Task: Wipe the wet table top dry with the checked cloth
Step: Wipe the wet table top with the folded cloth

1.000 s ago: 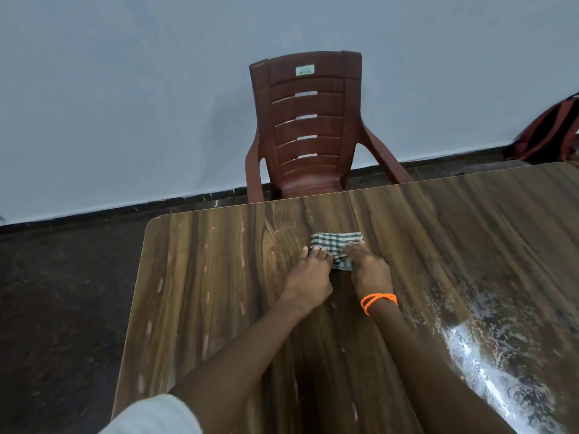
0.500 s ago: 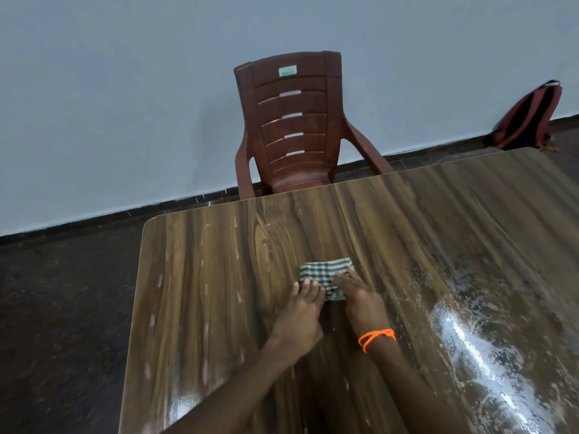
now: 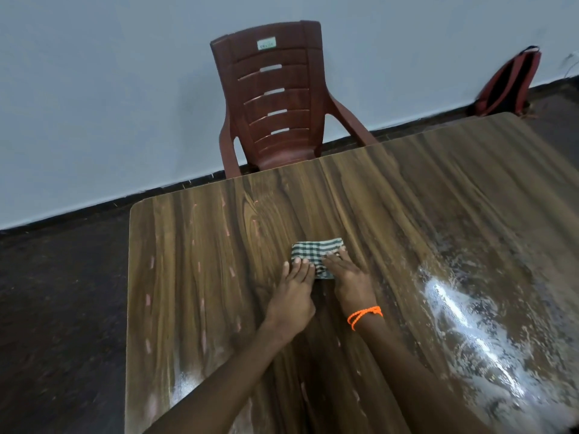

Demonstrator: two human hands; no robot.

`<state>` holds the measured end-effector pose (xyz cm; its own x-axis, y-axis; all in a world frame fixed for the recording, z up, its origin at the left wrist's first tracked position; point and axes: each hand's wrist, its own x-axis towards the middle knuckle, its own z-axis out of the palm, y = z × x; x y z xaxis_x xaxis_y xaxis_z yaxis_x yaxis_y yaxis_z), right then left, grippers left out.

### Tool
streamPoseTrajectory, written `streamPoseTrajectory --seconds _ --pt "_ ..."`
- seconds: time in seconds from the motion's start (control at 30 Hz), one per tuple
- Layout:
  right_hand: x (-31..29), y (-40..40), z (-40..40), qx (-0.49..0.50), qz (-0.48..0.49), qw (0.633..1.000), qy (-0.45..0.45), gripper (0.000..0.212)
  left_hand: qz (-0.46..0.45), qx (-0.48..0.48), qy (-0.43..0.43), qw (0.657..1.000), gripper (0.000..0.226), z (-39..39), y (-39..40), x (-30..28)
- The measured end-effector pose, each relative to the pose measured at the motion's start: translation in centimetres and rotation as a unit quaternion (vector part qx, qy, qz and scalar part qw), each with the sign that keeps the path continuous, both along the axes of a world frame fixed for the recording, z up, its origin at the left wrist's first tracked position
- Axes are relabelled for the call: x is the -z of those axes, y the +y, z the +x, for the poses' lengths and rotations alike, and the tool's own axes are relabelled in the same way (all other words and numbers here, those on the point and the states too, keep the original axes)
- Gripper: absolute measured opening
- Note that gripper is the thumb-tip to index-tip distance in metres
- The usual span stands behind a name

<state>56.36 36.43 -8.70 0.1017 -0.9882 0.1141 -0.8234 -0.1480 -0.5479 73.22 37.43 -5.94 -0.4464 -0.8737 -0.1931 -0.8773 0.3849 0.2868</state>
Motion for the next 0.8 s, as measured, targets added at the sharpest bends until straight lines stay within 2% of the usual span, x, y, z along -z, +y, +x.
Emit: streamPoseTrajectory --seconds 0.2,0.3,0.47,0.67,0.73,0.8 --pt "-0.5 5.8 -3.2 0.007 0.008 1.0 -0.013 0.047 0.013 0.049 0.013 0.999 0.084 -1.8 5.2 -0.7" --pt "-0.9 5.2 -4.1 0.054 0.01 0.998 -0.019 0.049 -0.004 0.082 -0.027 0.996 0.081 -2.9 3.8 -1.1" --pt "-1.6 3.2 -1.8 0.069 0.033 0.997 -0.005 0.038 -0.014 0.062 -0.045 0.997 0.072 -2.4 1.5 -1.7" --pt "-1.1 7.3 -0.5 0.004 0.038 0.999 0.001 0.041 -0.003 0.026 -0.047 0.999 0.074 -1.0 5.8 -0.6" --pt "-1.0 9.2 -1.6 -0.046 0.037 0.998 0.014 0.046 -0.009 0.03 -0.044 0.999 0.079 -1.0 8.2 -0.3" --pt "-0.8 10.4 -3.6 -0.108 0.031 0.993 0.043 0.044 -0.001 0.035 -0.036 0.999 0.074 -1.5 10.3 -0.8"
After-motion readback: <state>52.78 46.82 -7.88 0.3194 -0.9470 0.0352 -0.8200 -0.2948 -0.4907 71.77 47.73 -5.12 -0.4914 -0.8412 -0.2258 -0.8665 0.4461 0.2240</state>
